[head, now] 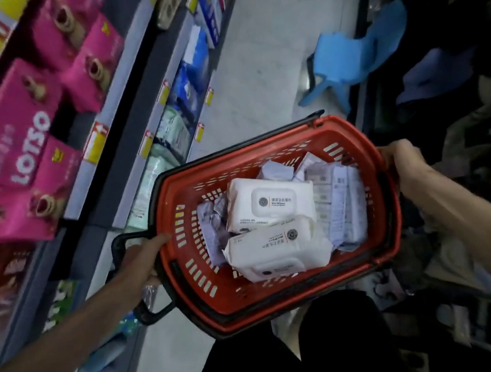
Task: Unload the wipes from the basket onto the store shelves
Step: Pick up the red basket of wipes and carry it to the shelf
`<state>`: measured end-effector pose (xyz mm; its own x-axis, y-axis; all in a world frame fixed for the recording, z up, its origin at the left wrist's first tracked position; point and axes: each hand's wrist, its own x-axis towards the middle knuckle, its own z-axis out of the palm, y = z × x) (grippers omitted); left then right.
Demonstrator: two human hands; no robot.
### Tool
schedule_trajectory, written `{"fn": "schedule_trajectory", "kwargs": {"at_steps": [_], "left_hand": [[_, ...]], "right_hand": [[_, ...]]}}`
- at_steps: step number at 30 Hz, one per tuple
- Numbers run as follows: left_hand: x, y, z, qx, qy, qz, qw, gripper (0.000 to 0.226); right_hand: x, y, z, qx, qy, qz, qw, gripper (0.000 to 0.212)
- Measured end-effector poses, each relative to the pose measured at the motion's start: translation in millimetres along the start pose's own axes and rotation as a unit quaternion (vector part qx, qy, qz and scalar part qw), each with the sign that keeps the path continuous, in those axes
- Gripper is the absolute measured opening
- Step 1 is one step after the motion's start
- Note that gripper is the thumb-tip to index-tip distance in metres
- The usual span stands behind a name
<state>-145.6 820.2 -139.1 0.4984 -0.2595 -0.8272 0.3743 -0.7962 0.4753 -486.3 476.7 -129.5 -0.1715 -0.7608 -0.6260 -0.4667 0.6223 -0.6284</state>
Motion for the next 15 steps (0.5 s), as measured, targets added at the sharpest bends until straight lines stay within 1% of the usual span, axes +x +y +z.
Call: {"fn": "schedule_trajectory", "kwargs": {"at_steps": [3,6,11,13,15], "left_hand": [[15,71,24,-0.001,-0.004,0.0,1.0,0.028],[31,138,48,0.001,0.003,-0.001,1.0,0.029],[63,244,94,0.006,0.028,-0.005,1.0,0.031],[76,282,112,0.003,0.044,-0.01,0.999,0.033],[89,317,126,-0.012,0.06,-0.014,0.998,0.035]], "right_hand": [[30,-58,-2,-0.007,0.009,-0.012,1.0,0.005],[83,-109,-3,-0.011,0.013,-0.013,1.0,0.013],[188,-196,8,0.004,-0.013,-0.015,1.0,0.024],[227,-235,15,-0.001,-0.029,-0.024,0.999,0.022],[260,-274,23,-0.008,-0.048,-0.03,0.998,0.011]]}}
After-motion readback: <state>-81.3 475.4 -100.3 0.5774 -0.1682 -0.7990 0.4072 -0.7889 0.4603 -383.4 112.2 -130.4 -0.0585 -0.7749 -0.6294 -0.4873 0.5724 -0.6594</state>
